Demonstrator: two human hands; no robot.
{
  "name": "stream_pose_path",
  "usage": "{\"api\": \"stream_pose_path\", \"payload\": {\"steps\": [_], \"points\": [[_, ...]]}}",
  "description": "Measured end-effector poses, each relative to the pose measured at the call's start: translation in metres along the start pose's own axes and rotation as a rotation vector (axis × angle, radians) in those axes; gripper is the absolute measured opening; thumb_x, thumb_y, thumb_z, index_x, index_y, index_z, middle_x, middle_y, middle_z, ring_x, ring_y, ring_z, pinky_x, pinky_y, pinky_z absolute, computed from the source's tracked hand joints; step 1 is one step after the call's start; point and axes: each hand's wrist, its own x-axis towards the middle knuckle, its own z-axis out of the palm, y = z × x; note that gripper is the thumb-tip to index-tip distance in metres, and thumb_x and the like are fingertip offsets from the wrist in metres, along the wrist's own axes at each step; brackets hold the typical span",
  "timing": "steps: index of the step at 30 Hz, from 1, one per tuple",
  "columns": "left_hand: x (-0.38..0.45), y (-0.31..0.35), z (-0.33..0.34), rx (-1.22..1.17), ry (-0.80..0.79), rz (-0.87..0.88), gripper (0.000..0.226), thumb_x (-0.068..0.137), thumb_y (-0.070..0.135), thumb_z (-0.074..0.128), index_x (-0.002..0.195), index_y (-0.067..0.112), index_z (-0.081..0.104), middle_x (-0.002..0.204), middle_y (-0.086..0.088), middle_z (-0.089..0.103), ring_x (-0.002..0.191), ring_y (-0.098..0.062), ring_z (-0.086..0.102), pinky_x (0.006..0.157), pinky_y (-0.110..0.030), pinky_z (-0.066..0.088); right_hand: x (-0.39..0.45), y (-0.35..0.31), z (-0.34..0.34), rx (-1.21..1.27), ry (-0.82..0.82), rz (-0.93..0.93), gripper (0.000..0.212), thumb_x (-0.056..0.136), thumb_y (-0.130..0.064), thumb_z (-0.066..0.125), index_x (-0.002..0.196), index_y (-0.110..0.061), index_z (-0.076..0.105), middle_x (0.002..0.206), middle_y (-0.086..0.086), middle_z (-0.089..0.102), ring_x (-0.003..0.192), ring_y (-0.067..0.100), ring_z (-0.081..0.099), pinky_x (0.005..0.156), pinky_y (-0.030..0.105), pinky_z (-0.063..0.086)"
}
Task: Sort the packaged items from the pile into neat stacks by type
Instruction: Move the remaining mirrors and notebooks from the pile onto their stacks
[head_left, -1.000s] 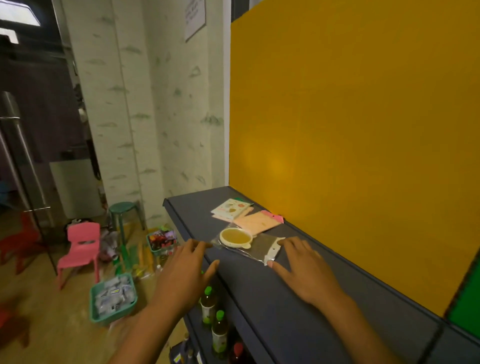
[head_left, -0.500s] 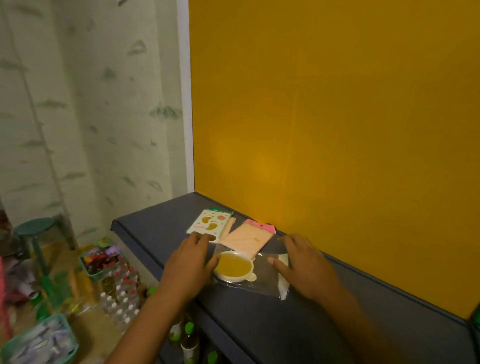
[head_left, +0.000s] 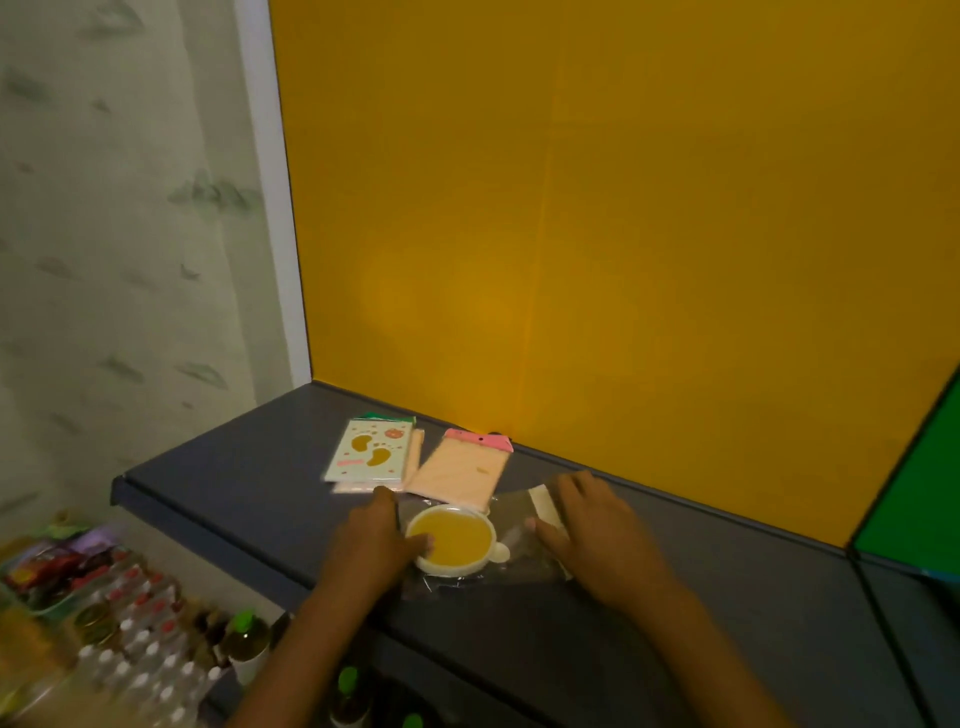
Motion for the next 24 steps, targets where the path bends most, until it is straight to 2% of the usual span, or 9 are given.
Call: {"api": "stream_pose_path", "payload": {"steps": [2,4,6,8,11,14,18,21,24], "points": [[-0.004,0.002,-0.001,-0.055,-0.042,-0.043,0.041,0.076,0.037,0.076,0.102,0.019,0.049,0.095,-0.001,0.062,0.083,-0.015,0.060,0.069,-0.027,0.050,-0.005,-0.001,-0.007,-0.003,0.026,0.000,0.052,0.092,-0.061,0.040,0.132,-0.027,0.042,0.132,-0.004,0.045,0.116,0.014,0.046,0.095,0.029,0.044],[-0.012,0.005,-0.003,-0.183,-0.103,-0.111,0.035,0.077,0.029,0.076,0.096,0.017,0.050,0.089,-0.005,0.066,0.077,-0.018,0.065,0.067,-0.032,0.057,-0.011,-0.001,-0.014,-0.020,0.044,-0.004,0.051,0.093,-0.059,0.040,0.131,-0.026,0.042,0.132,-0.003,0.045,0.116,0.015,0.046,0.093,0.029,0.043],[-0.026,0.008,-0.007,-0.386,-0.179,-0.196,0.029,0.079,0.018,0.075,0.095,0.014,0.050,0.085,-0.013,0.068,0.067,-0.020,0.067,0.055,-0.030,0.058,-0.017,-0.001,-0.021,-0.015,0.059,-0.005,0.054,0.093,-0.059,0.040,0.135,-0.025,0.040,0.135,-0.003,0.044,0.120,0.015,0.045,0.096,0.029,0.043],[-0.042,0.009,-0.013,-0.521,-0.220,-0.250,0.027,0.081,0.012,0.073,0.096,0.009,0.052,0.083,-0.016,0.067,0.064,-0.020,0.065,0.049,-0.026,0.056,-0.023,-0.001,-0.027,0.022,0.076,-0.006,0.056,0.093,-0.059,0.041,0.138,-0.025,0.039,0.137,-0.004,0.043,0.123,0.014,0.044,0.098,0.030,0.043],[-0.064,0.011,-0.025,-0.636,-0.225,-0.282,0.028,0.081,0.011,0.072,0.102,-0.002,0.060,0.077,-0.015,0.066,0.060,-0.018,0.066,0.049,-0.023,0.054,-0.033,-0.002,-0.033,0.078,0.100,-0.024,0.056,0.092,-0.059,0.041,0.137,-0.027,0.040,0.136,-0.005,0.044,0.122,0.013,0.044,0.097,0.030,0.042],[-0.085,0.012,-0.035,-0.747,-0.185,-0.294,0.021,0.085,0.009,0.067,0.097,-0.007,0.062,0.077,-0.016,0.064,0.061,-0.019,0.066,0.049,-0.022,0.053,-0.042,-0.002,-0.037,0.105,0.124,-0.044,0.054,0.093,-0.059,0.041,0.137,-0.027,0.040,0.135,-0.005,0.043,0.122,0.014,0.044,0.097,0.031,0.042],[-0.099,0.005,-0.044,-0.927,-0.106,-0.286,0.014,0.087,0.006,0.062,0.097,-0.003,0.062,0.083,-0.018,0.061,0.074,-0.024,0.063,0.057,-0.030,0.059,-0.053,-0.004,-0.032,0.119,0.105,-0.041,0.053,0.093,-0.059,0.040,0.136,-0.027,0.041,0.134,-0.005,0.043,0.122,0.013,0.044,0.097,0.031,0.043],[-0.098,-0.002,-0.049,-1.107,-0.036,-0.282,0.021,0.086,0.004,0.062,0.107,0.002,0.060,0.098,-0.021,0.068,0.084,-0.029,0.069,0.064,-0.035,0.061,-0.054,-0.005,-0.029,0.129,0.069,-0.046,0.053,0.093,-0.059,0.040,0.134,-0.026,0.041,0.135,-0.005,0.043,0.124,0.013,0.043,0.099,0.030,0.042],[-0.088,-0.009,-0.052,-1.268,-0.032,-0.249,0.030,0.083,0.002,0.064,0.113,0.006,0.060,0.105,-0.020,0.070,0.091,-0.031,0.071,0.080,-0.044,0.059,-0.045,-0.009,-0.027,0.119,0.061,-0.023,0.052,0.093,-0.059,0.040,0.133,-0.027,0.041,0.135,-0.005,0.043,0.123,0.012,0.044,0.098,0.029,0.042]]}}
